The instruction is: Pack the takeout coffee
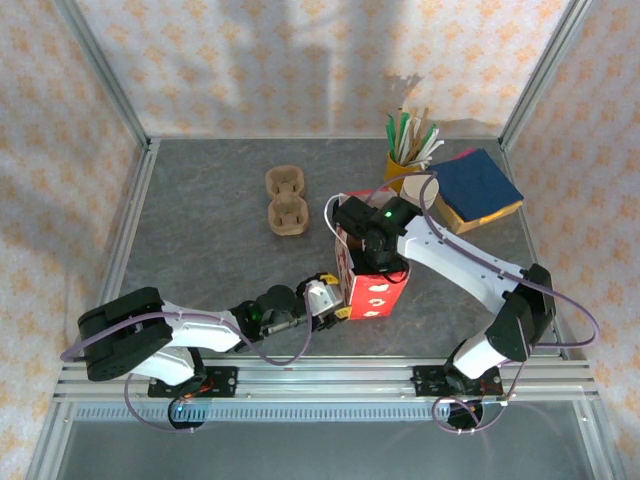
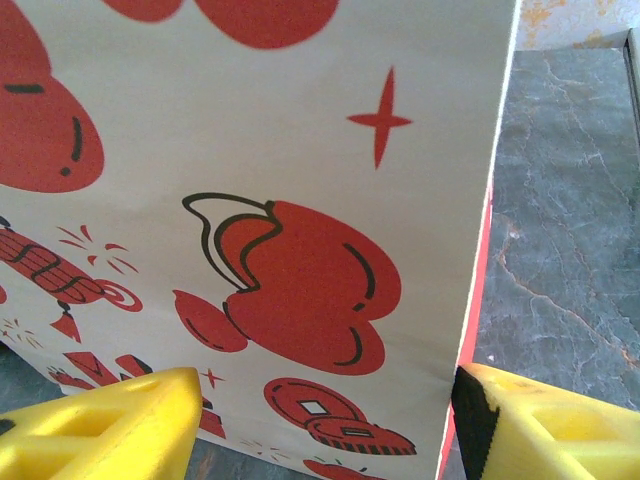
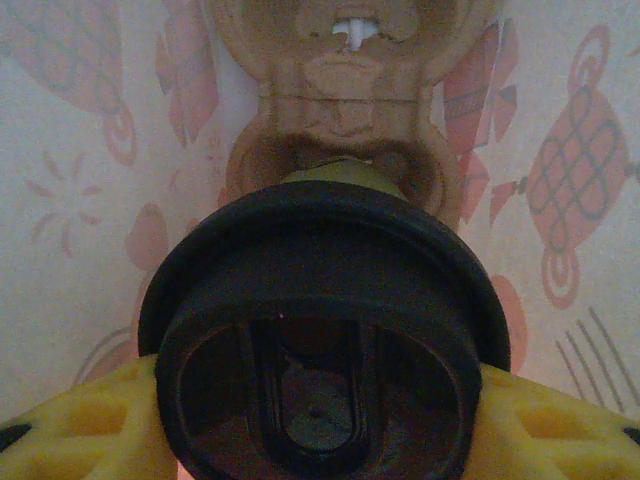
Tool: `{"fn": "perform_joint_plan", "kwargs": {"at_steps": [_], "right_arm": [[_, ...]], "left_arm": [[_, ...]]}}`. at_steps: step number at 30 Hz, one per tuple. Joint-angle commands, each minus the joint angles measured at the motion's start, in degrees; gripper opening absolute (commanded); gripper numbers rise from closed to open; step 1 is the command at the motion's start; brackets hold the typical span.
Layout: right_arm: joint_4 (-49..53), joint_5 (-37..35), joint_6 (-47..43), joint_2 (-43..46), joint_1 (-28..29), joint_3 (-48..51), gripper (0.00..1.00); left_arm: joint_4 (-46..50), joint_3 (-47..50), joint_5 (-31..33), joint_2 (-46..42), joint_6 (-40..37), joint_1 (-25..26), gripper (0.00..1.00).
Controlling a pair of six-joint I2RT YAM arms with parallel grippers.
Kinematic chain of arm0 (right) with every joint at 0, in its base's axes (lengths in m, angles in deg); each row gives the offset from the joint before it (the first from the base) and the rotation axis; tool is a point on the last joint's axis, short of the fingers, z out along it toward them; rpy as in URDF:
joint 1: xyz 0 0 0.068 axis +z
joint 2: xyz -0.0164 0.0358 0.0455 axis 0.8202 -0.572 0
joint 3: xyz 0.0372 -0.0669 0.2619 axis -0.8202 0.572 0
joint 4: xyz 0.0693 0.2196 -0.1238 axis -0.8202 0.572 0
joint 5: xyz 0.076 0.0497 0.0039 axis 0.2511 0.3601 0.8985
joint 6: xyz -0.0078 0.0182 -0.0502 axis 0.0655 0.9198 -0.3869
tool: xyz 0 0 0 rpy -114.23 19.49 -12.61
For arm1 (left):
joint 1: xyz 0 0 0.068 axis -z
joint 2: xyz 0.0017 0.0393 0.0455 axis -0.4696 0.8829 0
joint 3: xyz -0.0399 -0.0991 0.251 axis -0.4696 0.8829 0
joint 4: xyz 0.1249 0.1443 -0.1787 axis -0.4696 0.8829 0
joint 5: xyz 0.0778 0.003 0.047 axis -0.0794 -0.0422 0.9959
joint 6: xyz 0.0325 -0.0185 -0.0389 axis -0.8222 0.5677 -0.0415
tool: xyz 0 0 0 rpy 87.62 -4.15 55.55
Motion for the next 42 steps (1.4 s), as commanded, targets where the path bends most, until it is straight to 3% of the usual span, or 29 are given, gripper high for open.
{"fn": "perform_joint_plan", "kwargs": {"at_steps": [1,42], "right_arm": [[0.9,-1.7,0.5,1.4,-0.1,0.8,0.53],[-2.1,-2.5,-1.5,-0.8,-1.9,0.5,0.55]], "left_arm": [[0.1,0.3,1.2,-1.3,-0.8,0.5,0.71],[-0.1,1.1,0.7,-1.8,-0.4,0.5,0.71]]}}
